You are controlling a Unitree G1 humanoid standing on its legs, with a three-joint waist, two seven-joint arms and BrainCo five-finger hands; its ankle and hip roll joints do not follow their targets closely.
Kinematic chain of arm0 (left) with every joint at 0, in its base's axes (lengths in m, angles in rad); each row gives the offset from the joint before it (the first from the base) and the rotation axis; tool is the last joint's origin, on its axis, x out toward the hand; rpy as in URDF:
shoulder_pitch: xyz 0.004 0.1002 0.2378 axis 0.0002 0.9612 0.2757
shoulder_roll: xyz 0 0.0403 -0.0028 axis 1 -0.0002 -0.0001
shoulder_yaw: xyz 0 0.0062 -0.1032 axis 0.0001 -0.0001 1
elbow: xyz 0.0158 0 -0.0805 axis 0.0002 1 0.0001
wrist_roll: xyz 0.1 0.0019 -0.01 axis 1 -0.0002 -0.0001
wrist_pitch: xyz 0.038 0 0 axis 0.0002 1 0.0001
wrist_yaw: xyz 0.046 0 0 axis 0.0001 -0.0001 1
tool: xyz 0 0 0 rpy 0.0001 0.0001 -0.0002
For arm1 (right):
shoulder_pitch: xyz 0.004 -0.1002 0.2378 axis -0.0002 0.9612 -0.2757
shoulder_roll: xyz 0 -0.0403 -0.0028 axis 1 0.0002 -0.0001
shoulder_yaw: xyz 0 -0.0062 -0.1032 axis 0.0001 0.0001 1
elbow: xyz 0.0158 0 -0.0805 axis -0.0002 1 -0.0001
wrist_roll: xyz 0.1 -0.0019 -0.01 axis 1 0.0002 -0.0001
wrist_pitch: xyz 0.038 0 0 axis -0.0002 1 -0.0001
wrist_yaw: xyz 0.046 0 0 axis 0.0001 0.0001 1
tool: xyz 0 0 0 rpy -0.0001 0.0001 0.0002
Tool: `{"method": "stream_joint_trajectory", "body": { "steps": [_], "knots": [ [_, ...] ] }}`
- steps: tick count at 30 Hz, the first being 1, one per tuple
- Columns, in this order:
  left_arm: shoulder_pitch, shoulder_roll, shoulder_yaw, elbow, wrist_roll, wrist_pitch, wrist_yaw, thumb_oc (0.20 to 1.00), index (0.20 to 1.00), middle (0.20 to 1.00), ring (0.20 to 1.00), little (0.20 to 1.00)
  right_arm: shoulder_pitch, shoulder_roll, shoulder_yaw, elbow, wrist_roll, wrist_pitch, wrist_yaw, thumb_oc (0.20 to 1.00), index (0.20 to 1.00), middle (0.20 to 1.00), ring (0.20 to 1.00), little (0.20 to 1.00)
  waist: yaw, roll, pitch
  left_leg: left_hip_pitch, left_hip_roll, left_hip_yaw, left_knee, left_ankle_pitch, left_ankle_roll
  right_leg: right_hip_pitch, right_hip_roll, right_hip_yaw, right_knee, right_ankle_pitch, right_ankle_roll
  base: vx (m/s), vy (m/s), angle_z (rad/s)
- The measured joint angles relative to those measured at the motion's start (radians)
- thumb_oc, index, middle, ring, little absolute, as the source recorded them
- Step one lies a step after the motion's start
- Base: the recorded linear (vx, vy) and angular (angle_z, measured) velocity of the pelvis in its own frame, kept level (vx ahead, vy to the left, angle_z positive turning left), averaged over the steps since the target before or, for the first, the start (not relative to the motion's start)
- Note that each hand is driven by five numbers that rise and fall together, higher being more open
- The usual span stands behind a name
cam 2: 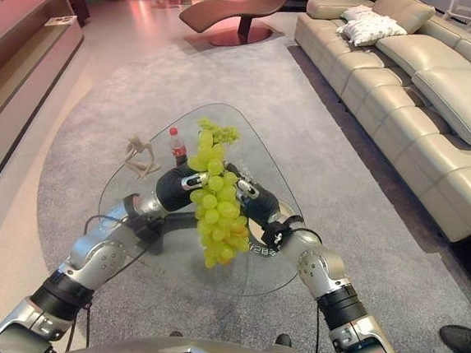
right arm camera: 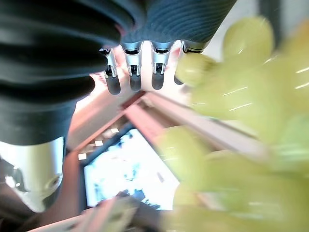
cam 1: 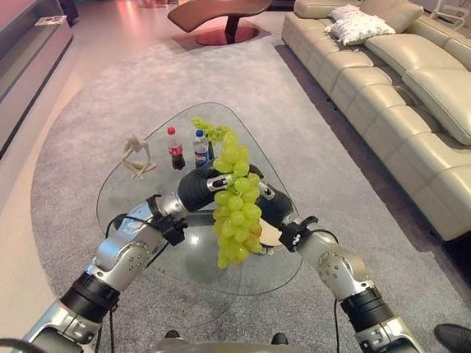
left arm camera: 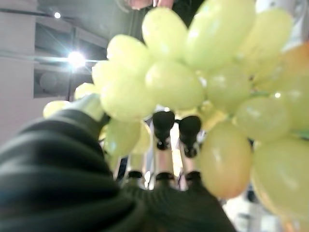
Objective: Pick up fruits into the plate
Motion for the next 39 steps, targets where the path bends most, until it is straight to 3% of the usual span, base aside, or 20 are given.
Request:
{"method": "stream_joint_trajectory", "body": {
  "steps": [5,9,12,20,27,39],
  "knots": [
    [0.000,-0.035,0.001,0.000,-0.015,0.001,-0.003,0.200,0.200,0.200,0.200,0.200,0.018,0.043,-0.003,-0.043,0.029,-0.094,-0.008,1.000,1.000,1.000,1.000,1.000,-0.003,0.013,-0.010,0.001,0.000,0.005,-0.001,-0.002,-0.003,-0.001,0.000,0.002,0.000,0.000,0.000,-0.01,0.014,-0.02],
    [0.000,-0.051,0.001,-0.001,-0.037,0.001,-0.001,0.200,0.200,0.200,0.200,0.200,0.042,0.047,0.007,-0.079,0.044,-0.094,-0.003,1.000,1.000,1.000,1.000,1.000,-0.002,0.016,-0.011,-0.003,0.000,0.007,-0.002,-0.004,0.000,-0.009,-0.001,0.003,0.000,-0.003,-0.003,-0.02,0.011,-0.01],
    [0.000,-0.051,0.001,-0.002,-0.053,0.000,0.001,0.200,0.200,0.200,0.200,0.200,0.045,0.045,0.010,-0.079,0.054,-0.070,0.018,1.000,1.000,1.000,1.000,1.000,-0.002,0.016,-0.012,-0.004,0.000,0.009,-0.002,-0.005,0.000,-0.011,-0.001,0.004,0.000,-0.003,-0.003,0.00,0.000,0.00],
    [-0.002,-0.048,0.008,-0.010,-0.053,-0.040,0.030,0.200,0.200,0.200,0.200,0.200,0.070,-0.004,0.049,-0.106,0.075,0.075,0.104,1.000,1.000,1.000,1.000,1.000,-0.002,0.016,-0.012,-0.006,0.001,0.011,0.000,-0.005,-0.001,-0.015,0.000,0.005,0.000,0.000,0.000,0.00,0.000,0.00],
    [-0.003,-0.027,0.067,-0.046,-0.054,-0.117,0.055,0.200,0.200,0.200,0.200,0.200,0.090,-0.021,0.046,-0.119,0.101,0.084,0.123,1.000,1.000,1.000,1.000,1.000,-0.007,0.015,-0.013,-0.005,0.001,0.012,0.000,-0.006,0.000,-0.015,0.000,0.006,0.000,-0.001,0.000,0.00,0.000,0.00],
    [-0.003,-0.012,0.101,-0.051,-0.054,-0.119,0.109,0.200,0.200,0.200,0.200,0.200,0.120,-0.043,0.037,-0.119,0.110,0.144,0.172,1.000,1.000,1.000,1.000,1.000,-0.006,0.014,-0.014,-0.005,0.001,0.014,-0.002,-0.007,-0.001,-0.017,0.000,0.006,0.000,-0.003,0.003,0.00,0.000,0.00]
  ]
}}
